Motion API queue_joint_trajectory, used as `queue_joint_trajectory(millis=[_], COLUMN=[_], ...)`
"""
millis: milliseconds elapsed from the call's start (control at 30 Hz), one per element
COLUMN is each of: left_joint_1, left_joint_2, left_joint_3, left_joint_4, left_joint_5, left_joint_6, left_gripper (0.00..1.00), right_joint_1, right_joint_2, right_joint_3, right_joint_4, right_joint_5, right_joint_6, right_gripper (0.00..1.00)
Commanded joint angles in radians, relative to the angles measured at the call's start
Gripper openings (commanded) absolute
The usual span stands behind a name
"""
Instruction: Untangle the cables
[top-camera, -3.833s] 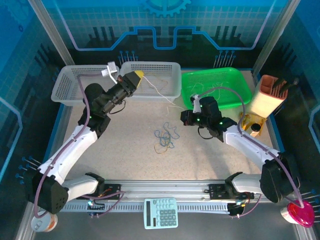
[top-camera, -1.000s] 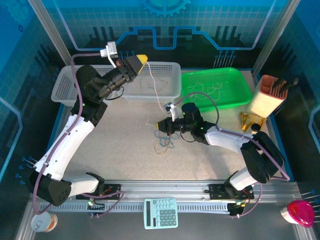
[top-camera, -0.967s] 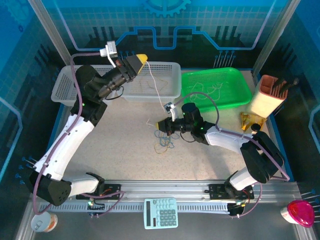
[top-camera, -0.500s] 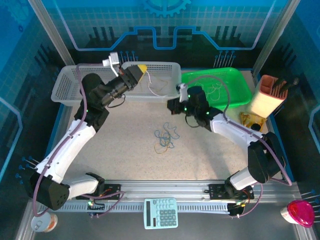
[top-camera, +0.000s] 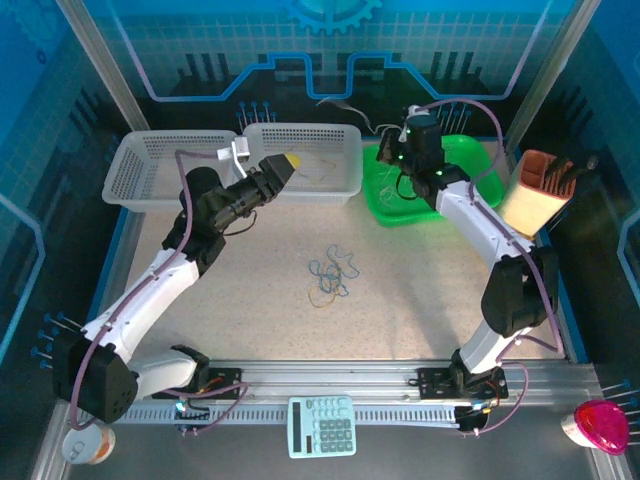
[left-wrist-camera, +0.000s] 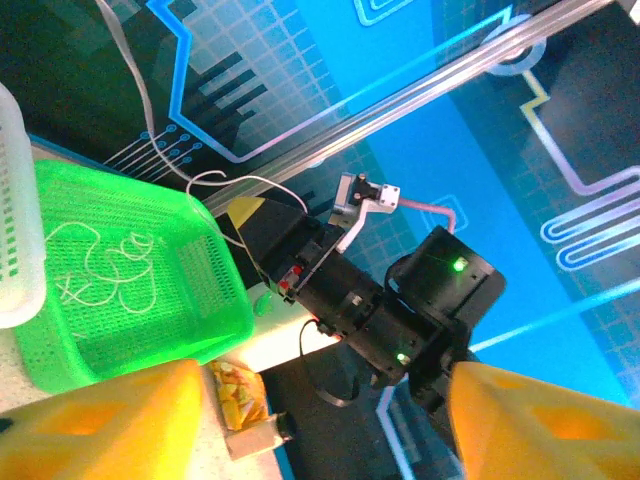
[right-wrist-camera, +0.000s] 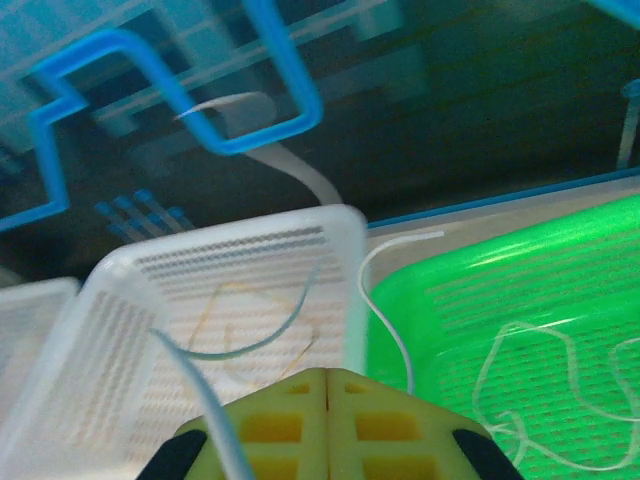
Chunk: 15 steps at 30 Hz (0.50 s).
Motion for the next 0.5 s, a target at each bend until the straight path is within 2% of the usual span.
queue_joint_trajectory(millis=[0,167,467], left_joint_1=[0.014,0.020,0.021], left_joint_2=[-0.009,-0.026,-0.045], left_joint_3=[-0.018,-0.026,-0.040], left_joint_4=[0.037,0.014,-0.005], left_joint_5=[0.002,0.001,0.002], left_joint_6=[0.024,0.037,0.034], left_gripper=[0.76,0.79,0.81], right_joint_1=[-0.044,-0.109,-0.184], right_joint_2=[0.012,0.026,0.081], right_joint_3=[0.057,0.039,-0.016], right_joint_4=[-0.027,-0.022,-0.018], right_joint_5=[0.099,0.125,0.058], right_joint_6=[0.024,0.024,0.027], right_gripper=[0.00,0.00,0.00])
